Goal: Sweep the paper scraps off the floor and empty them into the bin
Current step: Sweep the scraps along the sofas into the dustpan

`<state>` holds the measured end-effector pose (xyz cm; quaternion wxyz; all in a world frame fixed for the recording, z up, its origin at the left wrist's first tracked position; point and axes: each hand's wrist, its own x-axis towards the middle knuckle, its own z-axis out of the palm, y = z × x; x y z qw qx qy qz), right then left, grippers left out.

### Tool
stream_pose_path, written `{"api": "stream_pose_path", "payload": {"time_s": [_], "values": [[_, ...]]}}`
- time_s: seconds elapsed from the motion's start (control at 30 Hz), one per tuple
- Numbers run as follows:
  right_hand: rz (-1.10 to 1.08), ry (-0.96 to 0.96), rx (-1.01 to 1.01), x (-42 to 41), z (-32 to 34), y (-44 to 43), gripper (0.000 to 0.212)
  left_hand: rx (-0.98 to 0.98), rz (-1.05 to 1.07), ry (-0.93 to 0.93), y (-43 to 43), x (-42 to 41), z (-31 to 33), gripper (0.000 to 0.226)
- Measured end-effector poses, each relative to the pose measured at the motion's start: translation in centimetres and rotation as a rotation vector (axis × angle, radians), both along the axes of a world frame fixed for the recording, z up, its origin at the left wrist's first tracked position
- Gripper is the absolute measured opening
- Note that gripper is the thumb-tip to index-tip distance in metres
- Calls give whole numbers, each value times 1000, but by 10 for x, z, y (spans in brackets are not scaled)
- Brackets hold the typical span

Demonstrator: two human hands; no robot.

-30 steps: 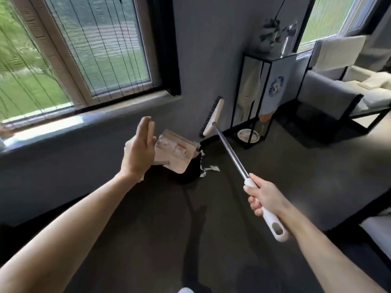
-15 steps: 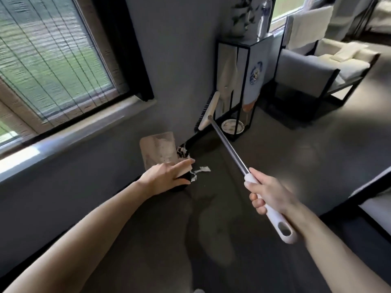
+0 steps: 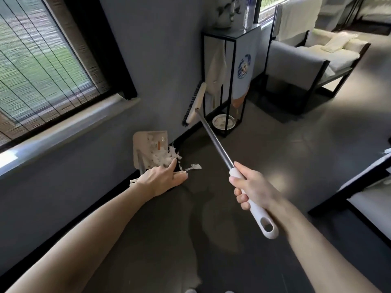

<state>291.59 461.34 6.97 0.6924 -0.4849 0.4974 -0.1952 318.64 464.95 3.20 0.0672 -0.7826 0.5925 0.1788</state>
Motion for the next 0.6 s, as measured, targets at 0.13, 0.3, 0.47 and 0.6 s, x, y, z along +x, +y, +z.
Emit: {"api": "stream_pose_path", "payload": {"time_s": [0.13, 0.3, 0.47, 0.6], "values": [[-2, 10, 2, 1, -15, 3, 64, 58, -271, -261, -7, -17, -6, 73], [-18, -23, 31, 6, -27, 0, 65, 10, -455, -378, -7, -16, -9, 76], [-20, -45, 82, 0, -36, 7, 64, 6, -562, -469, 4, -9, -10, 77], [-21, -60, 119, -5, -40, 15, 64, -16, -615, -516, 15, -13, -8, 76]]}}
